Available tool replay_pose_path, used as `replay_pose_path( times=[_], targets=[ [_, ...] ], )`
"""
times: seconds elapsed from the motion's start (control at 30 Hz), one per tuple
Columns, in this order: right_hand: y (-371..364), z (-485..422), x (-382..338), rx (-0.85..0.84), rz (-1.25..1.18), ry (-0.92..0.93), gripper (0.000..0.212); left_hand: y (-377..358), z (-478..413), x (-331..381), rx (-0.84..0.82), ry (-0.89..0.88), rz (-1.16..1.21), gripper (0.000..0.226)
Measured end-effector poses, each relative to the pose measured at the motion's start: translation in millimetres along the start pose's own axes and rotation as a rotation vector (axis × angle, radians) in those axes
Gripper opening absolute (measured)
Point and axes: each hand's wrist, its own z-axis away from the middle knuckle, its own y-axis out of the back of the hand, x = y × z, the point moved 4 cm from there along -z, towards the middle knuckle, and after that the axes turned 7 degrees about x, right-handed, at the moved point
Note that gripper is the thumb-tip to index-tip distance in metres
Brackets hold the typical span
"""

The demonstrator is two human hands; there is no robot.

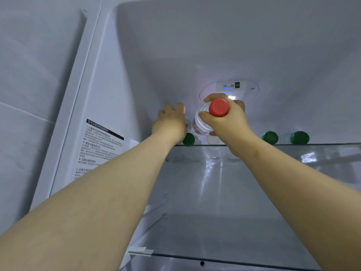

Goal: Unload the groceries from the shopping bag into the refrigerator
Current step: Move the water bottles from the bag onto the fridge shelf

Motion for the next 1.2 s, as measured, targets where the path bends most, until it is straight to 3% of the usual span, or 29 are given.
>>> replay_pose_path(
  times=[0.13, 0.3, 0.5, 0.77, 0.9, 1.07, 1.2],
  targets=[
    [-0.3, 0.5, -1.2, -0.006, 0.034, 0.001, 0.031, 0.3, -0.9, -2.3, -0.035, 0.017, -0.144, 0.039],
    [-0.8, 2.9, -4.2, -0.029, 0.078, 0.018, 0.029, -5.7, 0.0, -4.0, -0.201, 0.04, -0.185, 0.056],
    [0.3, 2.0, -3.8, -0.024, 0.078, 0.015, 0.032, -13.3, -0.2, -6.2, -0.333, 0.087, -0.035, 0.079],
    [0.3, -3.6, 2.9, 0.018, 0.153, 0.055, 0.047, -14.5, 0.8, -4.7, -0.356, 0.114, 0.119, 0.08],
    [0.3, -5.4, 3.0, 0.041, 0.19, 0.098, 0.047, -9.9, -1.0, -6.2, -0.247, 0.085, 0.087, 0.076],
    [-3.5, -5.1, 1.2, 0.013, 0.278, 0.123, 0.041, 2.8, 3.0, -9.0, -0.011, 0.07, 0.131, 0.044],
    [-18.3, -8.0, 0.8, -0.105, 0.496, 0.175, 0.034, 1.2, 8.9, -15.2, -0.041, 0.053, 0.182, 0.027]
  ],
)
